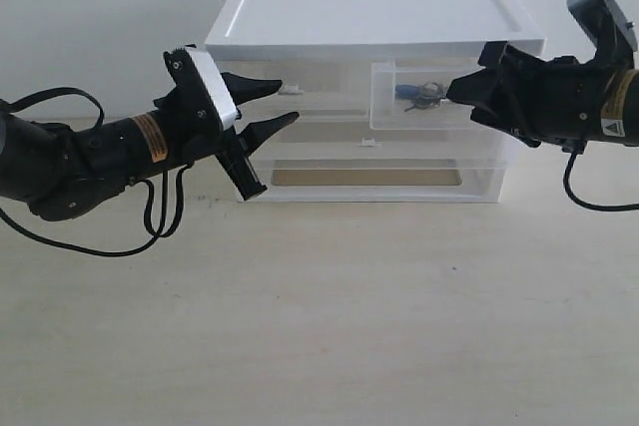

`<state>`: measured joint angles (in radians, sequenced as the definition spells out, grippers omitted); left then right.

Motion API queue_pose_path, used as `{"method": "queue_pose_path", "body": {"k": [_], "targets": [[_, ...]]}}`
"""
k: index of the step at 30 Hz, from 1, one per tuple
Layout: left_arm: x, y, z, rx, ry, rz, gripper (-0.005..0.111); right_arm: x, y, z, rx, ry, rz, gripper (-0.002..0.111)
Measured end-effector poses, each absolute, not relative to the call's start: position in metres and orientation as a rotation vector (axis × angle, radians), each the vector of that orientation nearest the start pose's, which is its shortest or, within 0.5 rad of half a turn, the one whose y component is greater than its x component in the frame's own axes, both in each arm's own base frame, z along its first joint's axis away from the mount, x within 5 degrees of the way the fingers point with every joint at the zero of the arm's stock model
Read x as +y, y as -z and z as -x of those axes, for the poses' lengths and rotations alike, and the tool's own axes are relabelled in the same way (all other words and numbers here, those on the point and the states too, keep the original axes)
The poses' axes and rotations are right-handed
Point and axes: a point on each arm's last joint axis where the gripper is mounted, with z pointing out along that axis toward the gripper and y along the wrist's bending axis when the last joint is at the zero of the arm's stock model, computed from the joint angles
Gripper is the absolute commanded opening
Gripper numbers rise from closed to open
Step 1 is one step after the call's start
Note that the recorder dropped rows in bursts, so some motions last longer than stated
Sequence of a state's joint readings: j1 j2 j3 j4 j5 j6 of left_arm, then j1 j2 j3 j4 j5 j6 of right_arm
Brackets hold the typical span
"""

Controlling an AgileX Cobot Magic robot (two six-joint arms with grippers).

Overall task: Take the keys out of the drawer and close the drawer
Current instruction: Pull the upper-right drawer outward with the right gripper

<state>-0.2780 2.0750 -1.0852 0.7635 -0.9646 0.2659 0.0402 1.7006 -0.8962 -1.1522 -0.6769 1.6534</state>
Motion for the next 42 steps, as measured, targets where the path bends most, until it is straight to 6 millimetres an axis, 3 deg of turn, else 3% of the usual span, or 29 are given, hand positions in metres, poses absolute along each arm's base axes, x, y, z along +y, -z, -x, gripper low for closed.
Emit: {"method": "queue_pose_path", "body": {"k": [10, 18, 26, 28, 32, 38, 42], "targets": [[-0.164, -0.161, -0.387, 1.155, 0.135, -1.18, 0.039, 0.067, -0.223, -0.347, 1.997, -1.029, -0.196, 0.043], [-0.164, -0.161, -0.387, 1.153, 0.136, -1.18, 0.039, 0.078, -0.206, -0.351, 1.994, -1.124, -0.219, 0.043], [-0.164, -0.161, -0.387, 1.153, 0.136, -1.18, 0.039, 0.077, -0.206, -0.355, 1.94, -1.134, -0.221, 0.043], [-0.164, -0.161, -0.387, 1.153, 0.136, -1.18, 0.039, 0.076, -0.206, -0.355, 1.942, -1.112, -0.216, 0.034], [-0.164, -0.161, -0.387, 1.153, 0.136, -1.18, 0.039, 0.075, -0.203, -0.356, 1.956, -1.058, -0.199, 0.0], [-0.164, -0.161, -0.387, 1.153, 0.136, -1.18, 0.039, 0.076, -0.2, -0.355, 1.969, -1.029, -0.126, 0.0], [-0.164, -0.161, -0.387, 1.153, 0.136, -1.18, 0.039, 0.076, -0.2, -0.343, 1.972, -1.017, -0.077, 0.0]]}}
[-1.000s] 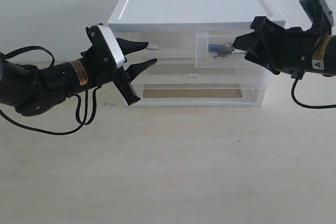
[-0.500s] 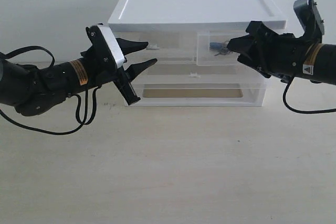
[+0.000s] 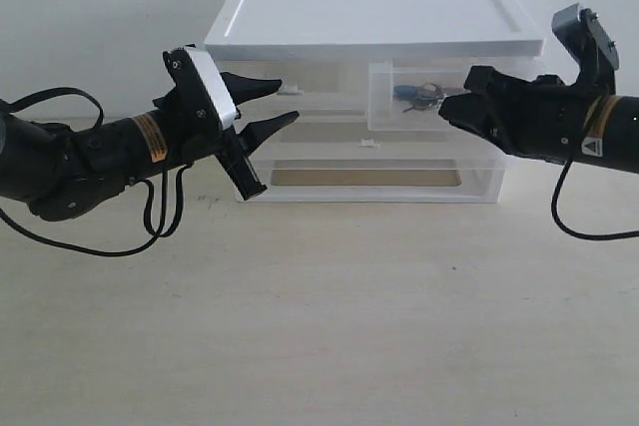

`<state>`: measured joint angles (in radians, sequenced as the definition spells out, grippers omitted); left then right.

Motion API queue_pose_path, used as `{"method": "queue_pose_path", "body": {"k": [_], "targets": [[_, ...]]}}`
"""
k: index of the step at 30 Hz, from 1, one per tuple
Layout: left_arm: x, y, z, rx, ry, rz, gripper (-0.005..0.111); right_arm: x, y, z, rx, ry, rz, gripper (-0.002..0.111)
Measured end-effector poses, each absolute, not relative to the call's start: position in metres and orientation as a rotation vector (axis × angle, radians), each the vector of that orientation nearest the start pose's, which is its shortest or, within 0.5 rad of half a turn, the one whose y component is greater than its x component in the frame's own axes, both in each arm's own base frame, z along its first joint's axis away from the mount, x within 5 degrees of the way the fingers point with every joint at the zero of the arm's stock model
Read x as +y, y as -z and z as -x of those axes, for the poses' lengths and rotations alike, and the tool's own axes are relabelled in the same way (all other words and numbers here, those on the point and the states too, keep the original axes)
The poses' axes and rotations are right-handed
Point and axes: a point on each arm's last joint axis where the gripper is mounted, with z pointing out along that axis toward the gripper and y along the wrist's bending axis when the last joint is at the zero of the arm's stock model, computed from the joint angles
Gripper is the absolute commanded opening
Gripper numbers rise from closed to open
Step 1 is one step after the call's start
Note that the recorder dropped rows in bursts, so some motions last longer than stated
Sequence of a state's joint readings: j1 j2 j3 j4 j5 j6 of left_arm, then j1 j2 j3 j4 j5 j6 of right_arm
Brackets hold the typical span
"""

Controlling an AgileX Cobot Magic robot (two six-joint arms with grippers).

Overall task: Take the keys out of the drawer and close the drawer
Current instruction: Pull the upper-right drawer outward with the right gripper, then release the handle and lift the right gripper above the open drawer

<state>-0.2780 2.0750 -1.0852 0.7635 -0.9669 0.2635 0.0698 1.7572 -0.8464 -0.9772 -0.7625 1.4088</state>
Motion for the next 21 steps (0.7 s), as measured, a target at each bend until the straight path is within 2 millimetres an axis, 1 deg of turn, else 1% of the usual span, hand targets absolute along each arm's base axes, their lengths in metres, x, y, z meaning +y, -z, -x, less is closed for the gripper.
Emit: {"method": "queue_pose_path", "body": {"k": [5, 6, 8, 11, 12, 13, 14, 15, 16, 17, 18, 19, 20, 21], "targets": [[-0.164, -0.162, -0.387, 1.15, 0.137, -1.178, 0.039, 0.075, -0.208, -0.319, 1.979, -0.967, -0.001, 0.0], [-0.164, -0.162, -0.387, 1.15, 0.137, -1.178, 0.039, 0.074, -0.218, -0.311, 1.947, -0.964, 0.023, 0.0], [-0.164, -0.162, -0.387, 1.152, 0.139, -1.177, 0.039, 0.074, -0.224, -0.301, 1.929, -0.956, 0.04, 0.0], [-0.164, -0.162, -0.387, 1.156, 0.145, -1.173, 0.039, 0.074, -0.227, -0.295, 1.926, -0.941, 0.076, 0.0], [-0.164, -0.162, -0.387, 1.156, 0.145, -1.173, 0.039, 0.075, -0.228, -0.294, 1.918, -0.936, 0.103, 0.002], [-0.164, -0.162, -0.387, 1.156, 0.145, -1.172, 0.039, 0.077, -0.231, -0.292, 1.88, -0.929, 0.189, 0.007], [-0.164, -0.162, -0.387, 1.156, 0.145, -1.172, 0.039, 0.079, -0.234, -0.291, 1.86, -0.929, 0.234, 0.021], [-0.164, -0.162, -0.387, 1.158, 0.147, -1.171, 0.039, 0.081, -0.246, -0.289, 1.816, -0.907, 0.349, 0.028], [-0.164, -0.162, -0.387, 1.16, 0.149, -1.169, 0.039, 0.082, -0.252, -0.288, 1.798, -0.894, 0.393, 0.041], [-0.164, -0.162, -0.387, 1.162, 0.152, -1.167, 0.039, 0.082, -0.268, -0.286, 1.764, -0.847, 0.436, 0.045], [-0.164, -0.162, -0.387, 1.165, 0.156, -1.164, 0.039, 0.08, -0.277, -0.285, 1.753, -0.802, 0.446, 0.045], [-0.164, -0.162, -0.387, 1.166, 0.157, -1.163, 0.039, 0.075, -0.294, -0.284, 1.745, -0.673, 0.46, 0.045], [-0.164, -0.162, -0.387, 1.166, 0.157, -1.163, 0.039, 0.07, -0.308, -0.284, 1.761, -0.503, 0.464, 0.045], [-0.164, -0.162, -0.387, 1.166, 0.157, -1.163, 0.039, 0.069, -0.314, -0.284, 1.767, -0.416, 0.468, 0.045]]}}
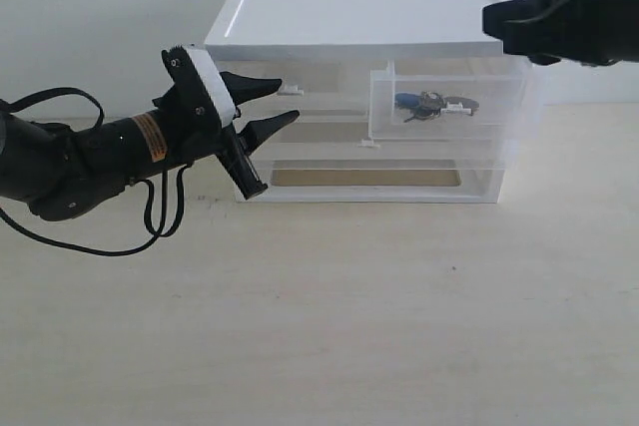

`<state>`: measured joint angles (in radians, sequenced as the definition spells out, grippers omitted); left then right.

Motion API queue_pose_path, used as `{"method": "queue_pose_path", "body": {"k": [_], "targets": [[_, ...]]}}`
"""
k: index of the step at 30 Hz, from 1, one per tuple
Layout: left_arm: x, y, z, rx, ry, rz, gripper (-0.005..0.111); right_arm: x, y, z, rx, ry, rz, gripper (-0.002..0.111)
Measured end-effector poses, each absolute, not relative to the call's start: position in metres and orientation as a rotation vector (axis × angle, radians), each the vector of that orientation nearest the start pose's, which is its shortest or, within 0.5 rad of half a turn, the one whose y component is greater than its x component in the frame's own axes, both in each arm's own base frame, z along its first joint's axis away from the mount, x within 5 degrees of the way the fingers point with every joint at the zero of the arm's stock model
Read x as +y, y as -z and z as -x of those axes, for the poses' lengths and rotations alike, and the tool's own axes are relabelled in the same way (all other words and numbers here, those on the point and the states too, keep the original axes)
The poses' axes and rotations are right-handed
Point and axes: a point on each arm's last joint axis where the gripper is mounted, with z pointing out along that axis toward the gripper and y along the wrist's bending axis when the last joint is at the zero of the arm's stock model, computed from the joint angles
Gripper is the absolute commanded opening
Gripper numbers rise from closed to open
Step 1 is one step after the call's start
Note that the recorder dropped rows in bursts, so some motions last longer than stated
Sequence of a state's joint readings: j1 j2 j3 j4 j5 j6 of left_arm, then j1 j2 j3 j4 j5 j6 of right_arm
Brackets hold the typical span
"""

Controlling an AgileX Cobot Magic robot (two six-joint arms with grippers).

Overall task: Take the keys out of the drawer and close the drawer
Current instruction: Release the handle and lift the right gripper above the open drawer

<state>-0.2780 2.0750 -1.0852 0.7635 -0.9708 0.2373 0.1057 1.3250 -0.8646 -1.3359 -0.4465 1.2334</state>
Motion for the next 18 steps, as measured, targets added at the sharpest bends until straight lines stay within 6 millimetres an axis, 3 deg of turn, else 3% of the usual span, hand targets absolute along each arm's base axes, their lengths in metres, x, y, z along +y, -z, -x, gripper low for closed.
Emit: {"method": "queue_pose_path", "body": {"k": [1, 5, 11, 14, 18], "targets": [[-0.164, -0.162, -0.387, 1.166, 0.157, -1.163, 0.039, 0.069, -0.322, -0.285, 1.775, -0.268, 0.495, 0.045], [-0.164, -0.162, -0.387, 1.166, 0.157, -1.163, 0.039, 0.092, -0.328, -0.284, 1.76, -0.042, 0.615, 0.045], [-0.164, -0.162, -0.387, 1.171, 0.164, -1.158, 0.039, 0.105, -0.325, -0.301, 1.882, 0.402, 0.516, 0.045], [-0.164, -0.162, -0.387, 1.172, 0.165, -1.157, 0.039, 0.107, -0.332, -0.311, 2.046, 0.447, 0.464, 0.045], [-0.164, -0.162, -0.387, 1.177, 0.171, -1.153, 0.039, 0.125, -0.345, -0.315, 2.17, 0.293, 0.625, 0.045]]}}
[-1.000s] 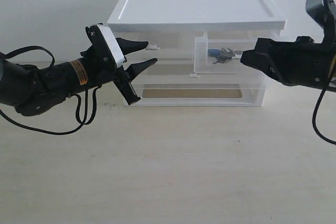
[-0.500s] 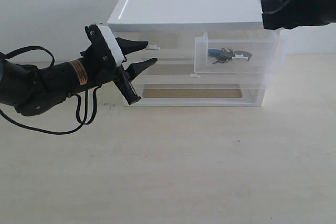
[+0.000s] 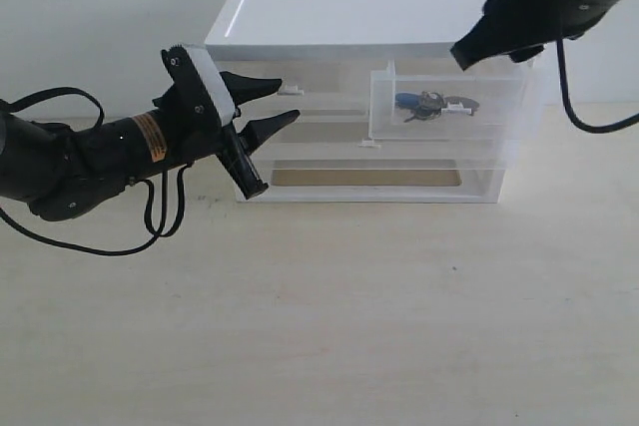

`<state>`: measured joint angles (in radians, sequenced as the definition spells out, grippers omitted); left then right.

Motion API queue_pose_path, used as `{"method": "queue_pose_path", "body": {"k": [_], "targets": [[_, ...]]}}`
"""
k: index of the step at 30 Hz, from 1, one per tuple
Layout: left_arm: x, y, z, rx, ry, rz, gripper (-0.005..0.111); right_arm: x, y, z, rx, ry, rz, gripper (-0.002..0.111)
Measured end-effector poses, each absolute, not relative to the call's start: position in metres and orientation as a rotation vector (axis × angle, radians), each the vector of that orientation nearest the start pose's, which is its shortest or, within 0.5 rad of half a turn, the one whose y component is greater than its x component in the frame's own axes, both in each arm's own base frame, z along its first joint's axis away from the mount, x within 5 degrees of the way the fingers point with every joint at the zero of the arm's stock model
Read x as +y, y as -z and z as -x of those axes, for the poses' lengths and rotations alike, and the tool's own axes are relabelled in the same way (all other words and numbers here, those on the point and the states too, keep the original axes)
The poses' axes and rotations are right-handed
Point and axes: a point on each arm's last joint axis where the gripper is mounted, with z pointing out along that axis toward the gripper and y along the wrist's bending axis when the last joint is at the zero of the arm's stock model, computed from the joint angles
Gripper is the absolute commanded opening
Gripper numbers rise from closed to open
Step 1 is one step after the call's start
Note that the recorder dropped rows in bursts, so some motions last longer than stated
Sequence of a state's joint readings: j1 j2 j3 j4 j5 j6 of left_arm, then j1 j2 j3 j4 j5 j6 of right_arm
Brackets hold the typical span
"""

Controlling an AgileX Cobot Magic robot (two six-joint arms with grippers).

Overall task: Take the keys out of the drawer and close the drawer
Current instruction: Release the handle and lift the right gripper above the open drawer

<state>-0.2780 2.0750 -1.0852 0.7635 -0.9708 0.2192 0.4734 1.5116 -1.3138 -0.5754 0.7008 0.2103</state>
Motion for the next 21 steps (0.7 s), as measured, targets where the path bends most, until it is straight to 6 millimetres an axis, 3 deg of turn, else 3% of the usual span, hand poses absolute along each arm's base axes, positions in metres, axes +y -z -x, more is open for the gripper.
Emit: {"method": "queue_pose_path", "body": {"k": [4, 8, 21], "targets": [[-0.164, -0.162, -0.387, 1.18, 0.175, -1.15, 0.039, 0.141, -0.353, -0.311, 2.198, 0.192, 0.915, 0.045], [-0.164, -0.162, -0.387, 1.184, 0.181, -1.146, 0.039, 0.145, -0.349, -0.318, 2.239, 0.256, 1.103, 0.045], [-0.164, -0.162, -0.387, 1.197, 0.197, -1.133, 0.039, 0.158, -0.314, -0.348, 2.16, 0.34, 1.276, 0.045]]}}
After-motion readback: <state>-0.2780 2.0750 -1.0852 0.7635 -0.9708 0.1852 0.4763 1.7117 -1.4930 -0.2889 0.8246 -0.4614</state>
